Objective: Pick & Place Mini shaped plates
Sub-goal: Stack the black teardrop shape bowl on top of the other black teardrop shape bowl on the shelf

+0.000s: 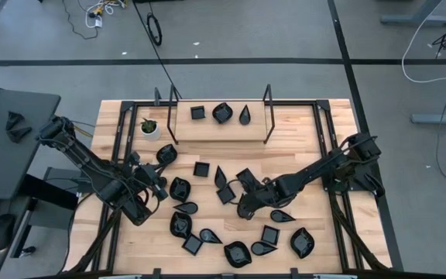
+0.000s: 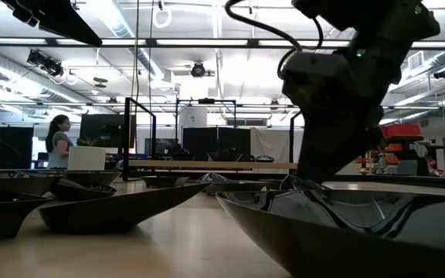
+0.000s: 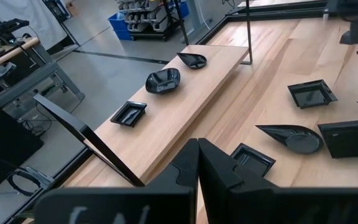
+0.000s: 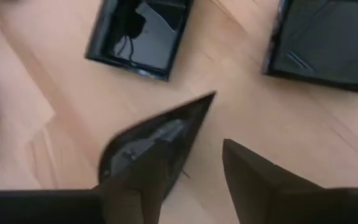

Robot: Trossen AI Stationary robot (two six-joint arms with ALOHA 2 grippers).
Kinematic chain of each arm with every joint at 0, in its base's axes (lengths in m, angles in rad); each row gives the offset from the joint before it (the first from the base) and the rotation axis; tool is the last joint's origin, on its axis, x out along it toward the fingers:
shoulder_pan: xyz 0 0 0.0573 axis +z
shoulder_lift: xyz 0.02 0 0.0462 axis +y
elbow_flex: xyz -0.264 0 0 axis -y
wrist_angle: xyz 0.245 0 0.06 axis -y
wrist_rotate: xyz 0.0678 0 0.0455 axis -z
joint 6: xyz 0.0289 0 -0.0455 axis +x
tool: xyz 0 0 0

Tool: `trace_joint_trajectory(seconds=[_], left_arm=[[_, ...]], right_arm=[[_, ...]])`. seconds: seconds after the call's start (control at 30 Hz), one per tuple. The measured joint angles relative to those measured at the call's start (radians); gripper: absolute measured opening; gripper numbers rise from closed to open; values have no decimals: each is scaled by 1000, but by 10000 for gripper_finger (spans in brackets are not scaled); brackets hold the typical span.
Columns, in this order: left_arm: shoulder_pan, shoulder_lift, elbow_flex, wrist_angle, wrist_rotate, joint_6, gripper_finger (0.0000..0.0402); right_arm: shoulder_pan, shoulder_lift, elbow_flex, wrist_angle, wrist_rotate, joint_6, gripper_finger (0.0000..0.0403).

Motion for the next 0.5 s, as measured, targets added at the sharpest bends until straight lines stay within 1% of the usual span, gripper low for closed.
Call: trace_joint_trajectory(seconds=[0.2,0.37,0.5], left_arm=[[0,0,0,0,-1,0,14],[0,0,0,0,-1,-1,14],[0,0,0,0,-1,-1,14]], right_arm=[[1,5,-24,90,-2,-28,100],[-1,9,-28,79,1,-39,50],[-1,13,-29,81,-2,-81,13]])
